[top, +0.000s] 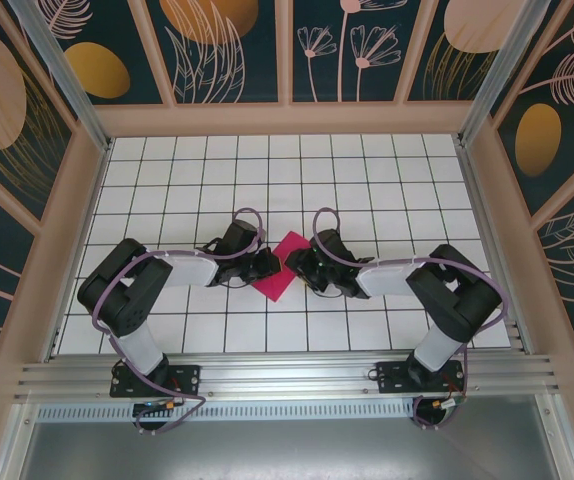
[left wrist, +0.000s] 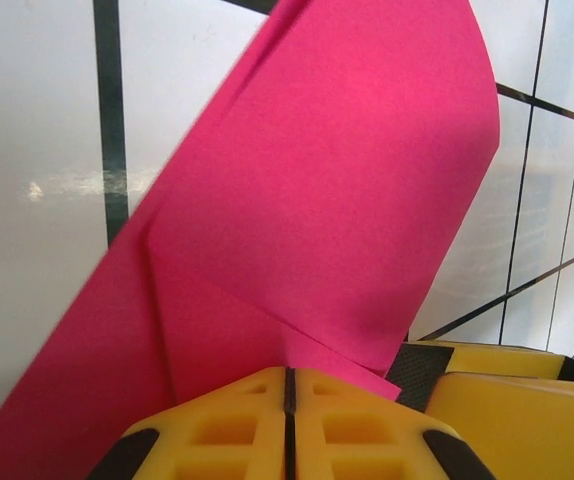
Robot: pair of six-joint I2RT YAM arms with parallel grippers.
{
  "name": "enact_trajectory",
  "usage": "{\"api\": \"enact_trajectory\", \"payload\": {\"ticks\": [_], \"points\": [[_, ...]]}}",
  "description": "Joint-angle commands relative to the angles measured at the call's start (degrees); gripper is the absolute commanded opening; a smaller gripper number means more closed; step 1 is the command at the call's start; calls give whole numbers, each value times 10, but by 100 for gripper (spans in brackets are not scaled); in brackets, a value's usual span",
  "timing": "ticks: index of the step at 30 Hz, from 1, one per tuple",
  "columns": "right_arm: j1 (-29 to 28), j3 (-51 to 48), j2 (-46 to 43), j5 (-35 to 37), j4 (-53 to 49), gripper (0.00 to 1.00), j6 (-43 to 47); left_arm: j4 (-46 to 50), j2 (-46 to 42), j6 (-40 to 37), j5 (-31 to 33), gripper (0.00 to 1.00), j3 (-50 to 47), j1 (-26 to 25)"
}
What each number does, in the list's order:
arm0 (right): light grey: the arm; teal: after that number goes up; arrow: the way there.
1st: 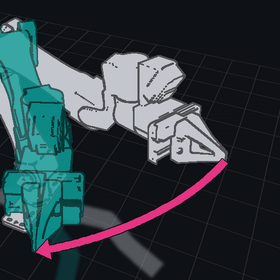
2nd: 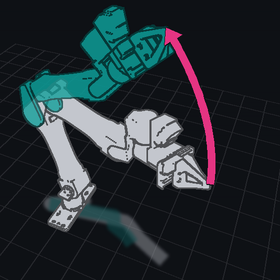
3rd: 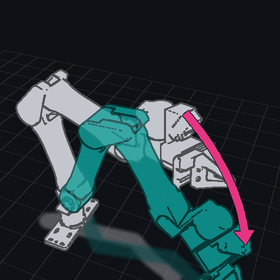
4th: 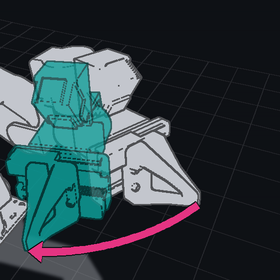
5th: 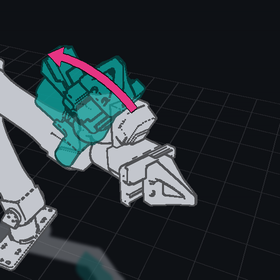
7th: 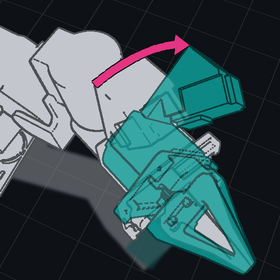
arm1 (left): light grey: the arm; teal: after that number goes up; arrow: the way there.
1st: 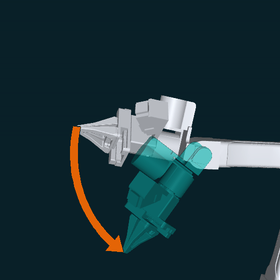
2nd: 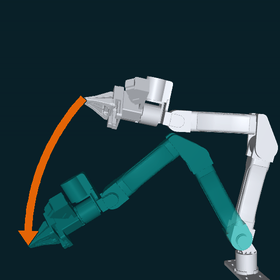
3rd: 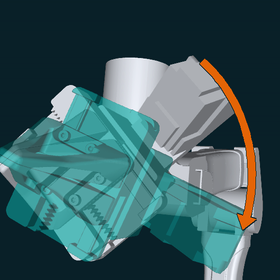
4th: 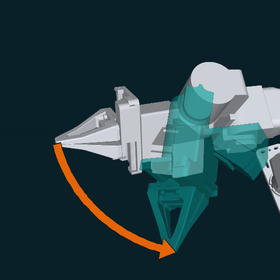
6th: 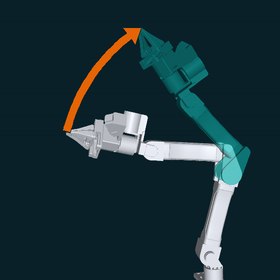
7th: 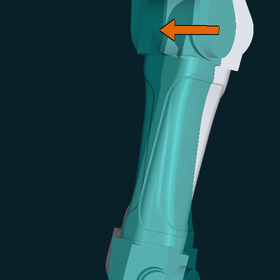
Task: Fold a paper plane with a square sheet of paper (pick it up from the middle)
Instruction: Turn over the paper at the center of the table.
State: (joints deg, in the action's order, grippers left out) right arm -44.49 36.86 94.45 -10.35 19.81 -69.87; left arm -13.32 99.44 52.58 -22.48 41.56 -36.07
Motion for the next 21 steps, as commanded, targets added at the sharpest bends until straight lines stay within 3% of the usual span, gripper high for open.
{"api": "enact_trajectory", "payload": {"ticks": [1,21], "points": [[1,-8,2,-12,58,51,-6,-9,-5,3,-10,11,-5,-2],[1,-22,43,-43,118,33,42,-13,-9,14,4,9,-7,-2]]}}
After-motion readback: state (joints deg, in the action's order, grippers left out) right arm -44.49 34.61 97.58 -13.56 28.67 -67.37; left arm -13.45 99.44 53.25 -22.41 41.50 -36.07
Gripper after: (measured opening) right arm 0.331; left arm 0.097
